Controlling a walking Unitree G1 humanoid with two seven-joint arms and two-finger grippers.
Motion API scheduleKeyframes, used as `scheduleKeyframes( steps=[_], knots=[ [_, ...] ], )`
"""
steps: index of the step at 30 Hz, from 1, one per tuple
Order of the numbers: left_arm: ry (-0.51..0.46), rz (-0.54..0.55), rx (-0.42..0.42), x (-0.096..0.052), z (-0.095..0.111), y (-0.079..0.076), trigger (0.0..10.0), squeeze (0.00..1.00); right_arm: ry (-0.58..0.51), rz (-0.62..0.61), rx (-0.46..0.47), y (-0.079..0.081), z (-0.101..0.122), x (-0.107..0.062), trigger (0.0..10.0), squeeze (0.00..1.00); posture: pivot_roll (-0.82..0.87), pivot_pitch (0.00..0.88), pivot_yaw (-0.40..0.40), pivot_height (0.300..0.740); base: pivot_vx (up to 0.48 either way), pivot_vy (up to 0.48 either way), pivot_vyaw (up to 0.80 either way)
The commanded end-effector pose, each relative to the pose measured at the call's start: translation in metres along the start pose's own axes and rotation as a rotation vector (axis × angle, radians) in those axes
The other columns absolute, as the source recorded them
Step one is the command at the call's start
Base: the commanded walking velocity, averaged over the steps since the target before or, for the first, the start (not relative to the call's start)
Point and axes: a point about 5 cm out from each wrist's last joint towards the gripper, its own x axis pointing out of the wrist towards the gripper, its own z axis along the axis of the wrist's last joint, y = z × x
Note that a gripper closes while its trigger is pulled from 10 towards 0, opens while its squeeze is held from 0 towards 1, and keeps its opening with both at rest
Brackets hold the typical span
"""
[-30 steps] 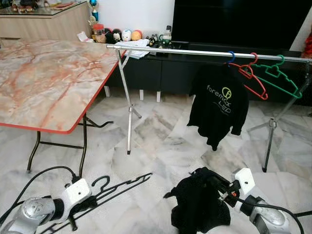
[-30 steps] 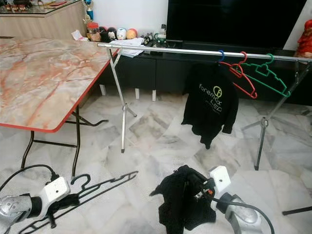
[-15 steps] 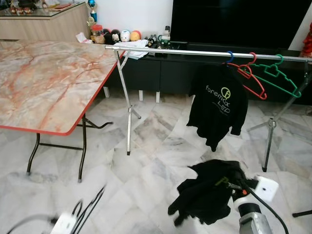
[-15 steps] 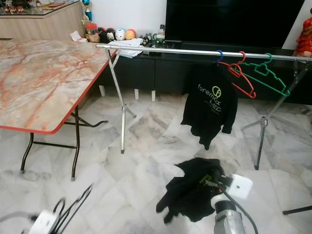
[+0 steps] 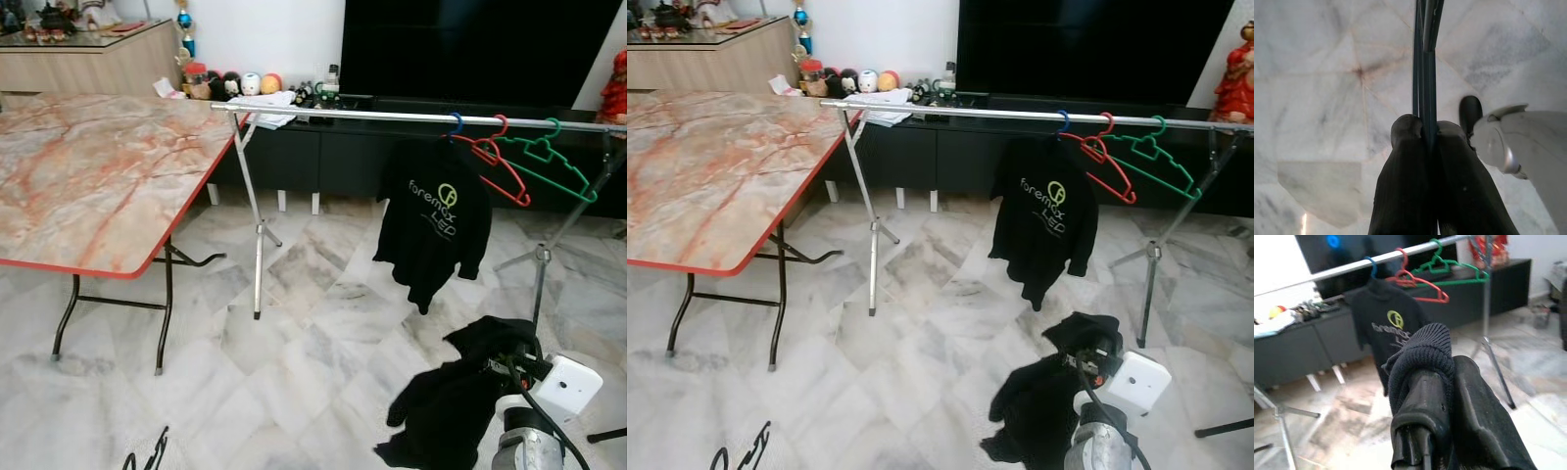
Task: Hang hanger
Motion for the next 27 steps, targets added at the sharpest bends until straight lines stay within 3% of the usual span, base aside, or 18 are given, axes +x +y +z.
scheduleKeyframes(
  steps=[1,6,27],
  knots=[
    [0.037,0.027,-0.046,-0.001,-0.007,0.003,10.0,0.0,-0.034,0.024,-0.016,0.008,0.009,0.004,10.0,0.0,0.01,0.0,0.013,0.74,0.0,0.0,0.0],
    [0.036,0.032,-0.067,-0.001,-0.007,0.0,10.0,0.0,-0.031,0.047,-0.018,0.013,0.009,0.007,10.0,0.0,0.02,0.0,0.004,0.74,0.0,0.276,0.0],
    [0.021,0.025,-0.061,0.003,0.005,-0.003,10.0,0.0,-0.032,0.126,-0.063,0.032,0.01,0.011,10.0,0.0,0.02,0.0,0.008,0.74,0.0,0.48,0.0]
  ],
)
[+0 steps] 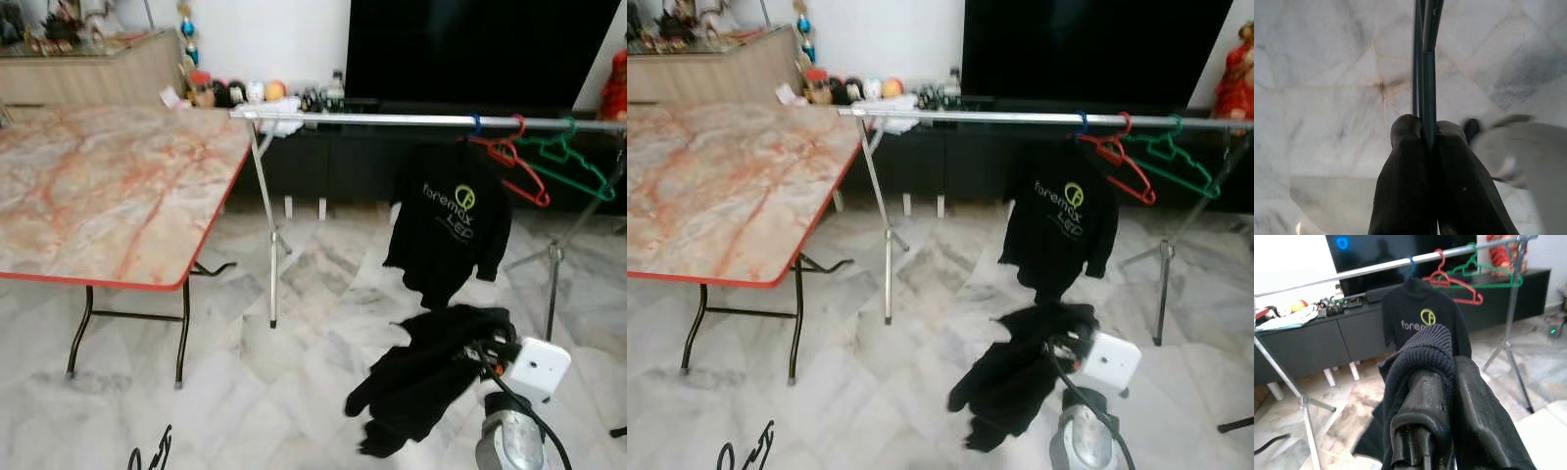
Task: Hang hanger
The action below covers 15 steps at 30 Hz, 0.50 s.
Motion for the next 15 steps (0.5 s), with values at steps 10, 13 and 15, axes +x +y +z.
scheduleKeyframes(
  steps=[10,13,15],
  knots=[
    [0.025,0.027,-0.015,-0.0016,-0.0059,0.0069,10.0,0.0,-0.045,0.068,-0.009,0.0149,0.0108,0.0086,10.0,0.0,0.03,0.0,-0.009,0.74,0.0,0.48,0.0],
    [0.03,0.021,-0.015,-0.0017,-0.0076,0.0048,10.0,0.0,-0.045,0.078,-0.013,0.0156,0.0113,0.0102,10.0,0.0,0.02,0.0,-0.009,0.74,0.0,0.48,0.0],
    [0.033,0.018,-0.015,-0.0017,-0.0084,0.0038,10.0,0.0,-0.044,0.084,-0.017,0.0161,0.0112,0.0106,10.0,0.0,0.02,0.0,-0.006,0.74,0.0,0.48,0.0]
  ],
)
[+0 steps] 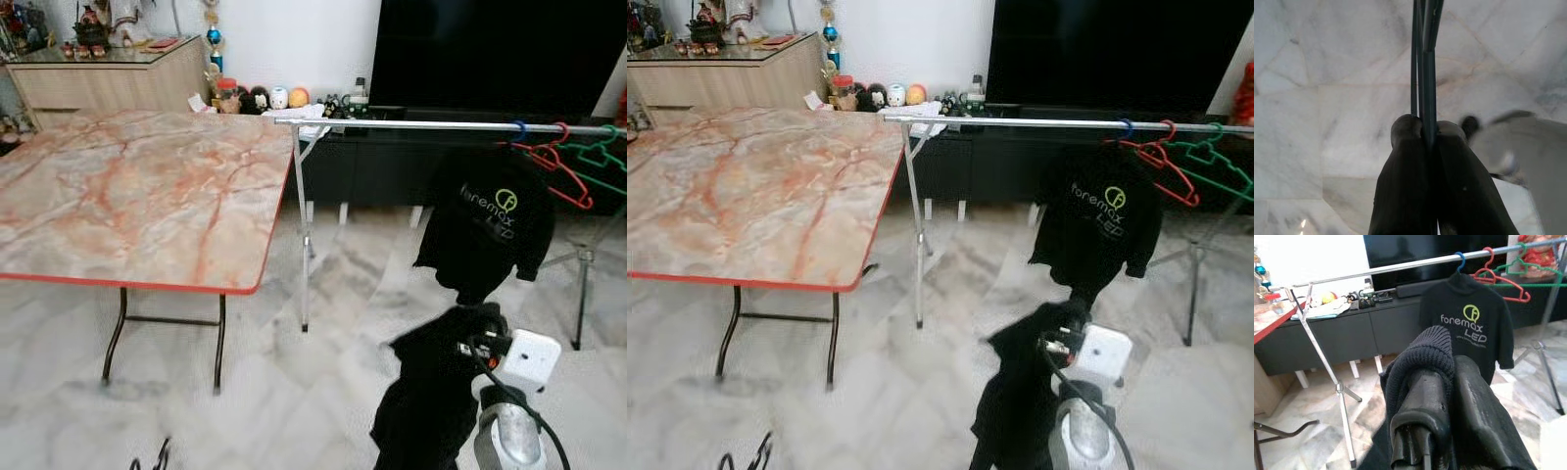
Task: Hang hanger
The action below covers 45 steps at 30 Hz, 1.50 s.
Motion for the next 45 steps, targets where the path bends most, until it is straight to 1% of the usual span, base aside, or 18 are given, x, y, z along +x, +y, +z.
scheduleKeyframes(
  steps=[1,14,34,35,38,41,45],
  knots=[
    [0.011,0.016,0.008,-0.0007,-0.0016,0.0057,10.0,0.0,-0.042,0.036,0.008,0.0102,0.0087,0.0041,10.0,0.0,0.02,0.0,-0.005,0.74,0.0,0.48,0.0],
    [-0.003,0.011,0.007,-0.0002,0.0023,0.006,10.0,0.0,-0.05,0.036,0.012,0.0087,0.011,0.0074,10.0,0.0,0.02,0.0,-0.004,0.74,0.0,0.48,0.0],
    [0.004,0.016,-0.003,-0.0013,-0.0017,0.0085,10.0,0.0,-0.05,0.056,0.018,0.013,0.009,0.0072,10.0,0.0,0.02,0.0,0.002,0.74,0.0,0.469,0.0],
    [0.003,0.017,0.007,-0.0014,-0.0017,0.0087,10.0,0.0,-0.051,0.057,0.018,0.013,0.009,0.0071,10.0,0.0,0.02,0.0,0.003,0.74,0.0,0.0,0.0],
    [-0.01,0.006,0.001,-0.0015,-0.0011,0.0078,10.0,0.0,-0.053,0.058,0.016,0.0129,0.0091,0.0069,10.0,0.0,0.02,0.0,0.003,0.74,0.0,0.0,0.0],
    [0.0,-0.01,0.018,-0.0014,-0.002,0.0062,10.0,0.0,-0.056,0.063,0.01,0.0129,0.0092,0.007,10.0,0.0,0.02,0.0,0.004,0.74,0.0,0.0,0.0],
    [-0.012,-0.009,0.003,-0.0014,-0.0015,0.0054,10.0,0.0,-0.06,0.062,0.005,0.0125,0.0101,0.0078,10.0,0.0,0.02,0.0,0.003,0.74,0.0,0.0,0.0]
  ],
)
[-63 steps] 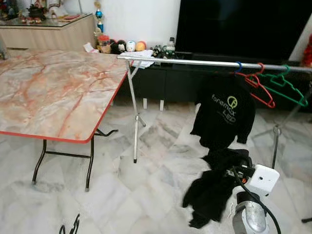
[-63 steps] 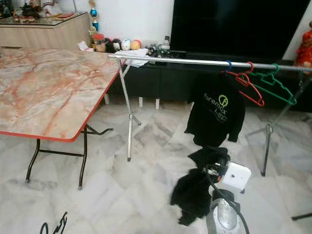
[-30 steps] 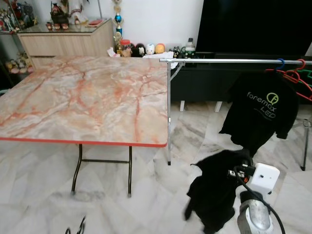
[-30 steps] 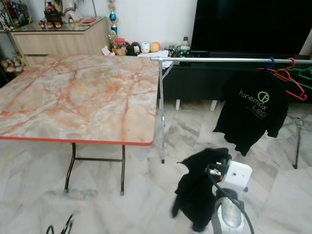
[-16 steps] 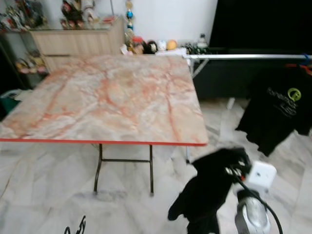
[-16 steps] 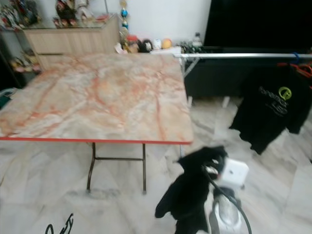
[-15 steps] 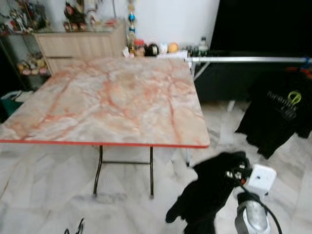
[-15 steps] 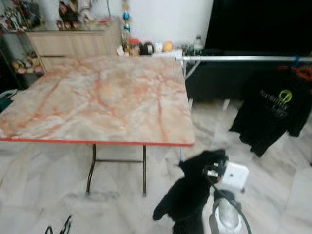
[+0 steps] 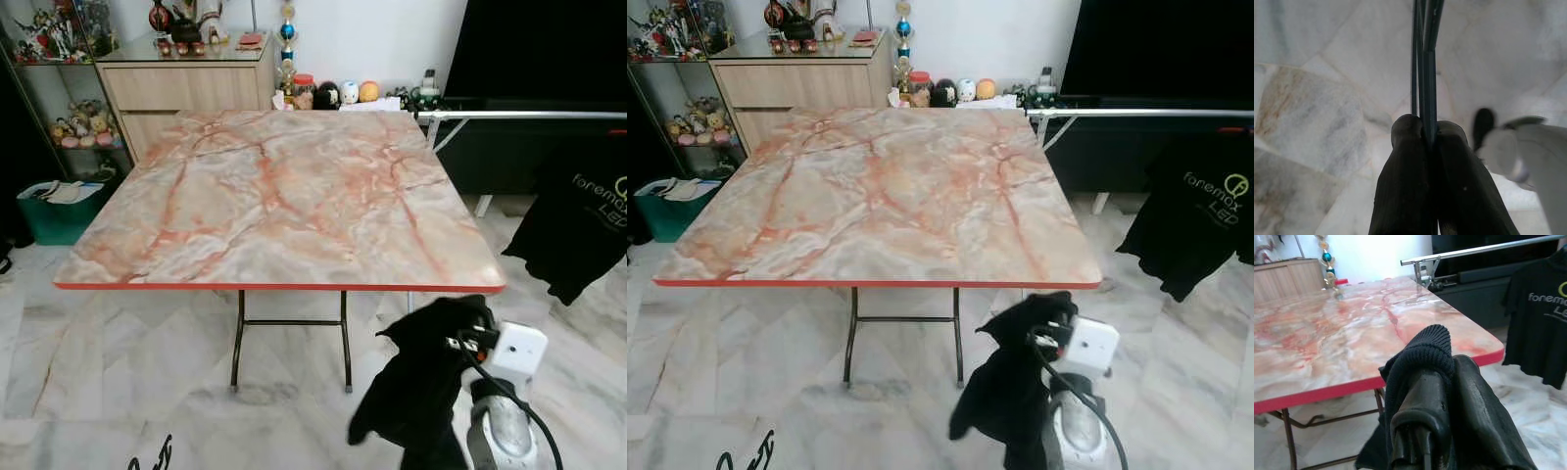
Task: Hang hanger
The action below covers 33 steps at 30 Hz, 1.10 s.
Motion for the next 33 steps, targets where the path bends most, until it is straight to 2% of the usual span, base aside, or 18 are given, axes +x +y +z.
scheduleKeyframes(
  steps=[1,3,10,20,27,29,31,32,33],
  knots=[
    [-0.009,-0.002,0.012,0.0,0.0,0.001,10.0,0.0,-0.065,0.014,-0.001,0.004,0.013,0.006,10.0,0.0,0.02,0.0,0.003,0.74,0.0,0.0,0.0],
    [-0.008,-0.01,0.037,0.0,0.0,0.0,10.0,0.0,-0.064,0.013,-0.004,0.003,0.013,0.006,10.0,0.0,0.02,0.0,0.004,0.74,0.0,0.0,0.0],
    [0.001,-0.007,0.029,0.0,-0.001,-0.001,10.0,0.0,-0.072,0.014,-0.011,0.004,0.014,0.006,10.0,0.0,0.02,0.0,0.005,0.74,0.0,0.0,0.0],
    [0.0,-0.013,0.036,0.0,-0.001,-0.001,10.0,0.0,-0.095,0.025,-0.03,0.004,0.019,0.01,10.0,0.0,0.03,0.0,0.005,0.74,0.29,0.0,0.0],
    [-0.002,-0.014,0.035,0.0,0.0,-0.002,10.0,0.0,-0.156,0.041,-0.052,0.006,0.036,0.02,10.0,0.0,0.03,0.0,0.006,0.74,0.303,0.0,0.0],
    [-0.004,-0.014,0.032,0.0,0.001,-0.002,10.0,0.0,-0.203,0.054,-0.062,0.009,0.05,0.028,10.0,0.0,0.03,0.0,0.009,0.74,0.311,0.0,0.0],
    [-0.006,-0.014,0.03,0.001,0.002,-0.003,10.0,0.0,-0.284,0.086,-0.081,0.016,0.078,0.045,10.0,0.0,0.02,0.0,0.019,0.74,0.319,0.0,0.0],
    [-0.006,-0.014,0.03,0.001,0.002,-0.003,10.0,0.0,-0.284,0.086,-0.081,0.016,0.078,0.045,10.0,0.0,0.02,0.0,0.019,0.74,0.319,0.0,0.0],
    [-0.008,-0.015,0.03,0.001,0.003,-0.003,10.0,0.0,-0.323,0.109,-0.127,0.024,0.102,0.065,10.0,0.0,0.01,0.002,0.024,0.74,0.322,0.0,0.0]
  ],
)
